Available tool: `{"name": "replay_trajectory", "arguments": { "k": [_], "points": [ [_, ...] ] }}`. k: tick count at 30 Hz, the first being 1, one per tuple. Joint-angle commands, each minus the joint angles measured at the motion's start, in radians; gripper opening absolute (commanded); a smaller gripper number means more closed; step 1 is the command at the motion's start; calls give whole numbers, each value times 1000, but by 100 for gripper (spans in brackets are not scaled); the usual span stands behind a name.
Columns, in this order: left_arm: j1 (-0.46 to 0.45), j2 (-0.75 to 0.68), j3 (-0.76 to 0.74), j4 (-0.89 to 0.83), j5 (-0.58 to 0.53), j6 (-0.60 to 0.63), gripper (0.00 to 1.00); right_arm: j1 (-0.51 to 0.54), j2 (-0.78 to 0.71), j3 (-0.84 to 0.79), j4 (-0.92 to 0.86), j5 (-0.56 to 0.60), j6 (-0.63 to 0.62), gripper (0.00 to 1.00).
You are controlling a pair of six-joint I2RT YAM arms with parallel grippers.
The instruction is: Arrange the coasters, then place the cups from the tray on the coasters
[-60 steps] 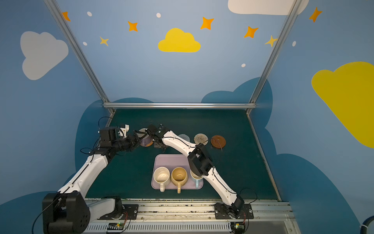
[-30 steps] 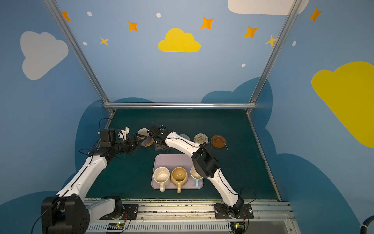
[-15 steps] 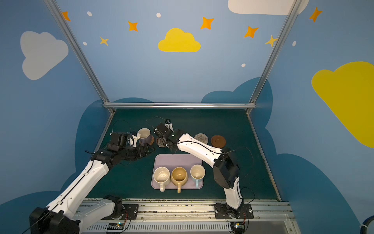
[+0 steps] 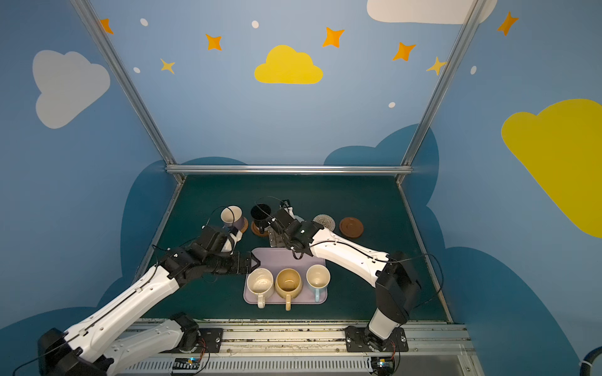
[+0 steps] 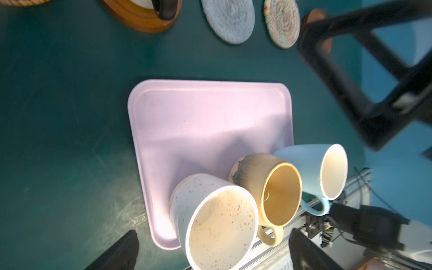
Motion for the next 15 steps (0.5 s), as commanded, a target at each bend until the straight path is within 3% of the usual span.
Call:
{"name": "replay_trajectory", "arguments": {
  "k": [1,7,12,15],
  "points": [
    [-46,-21,-19,-25,-64,-49,100,-12,-61,-48,64,-20,12,96],
    [-170,15,-24,-49,-106,-89,100,-30,-120,-104,71,-44,21,96],
    [-258,44,-37,-82,-177,-129,100,-33,-188,-184,203,-234,-49,95],
    [-292,45,-48,-79,-189,-157,100,-36,-215,-199,197,-273,-59,95]
  ]
}}
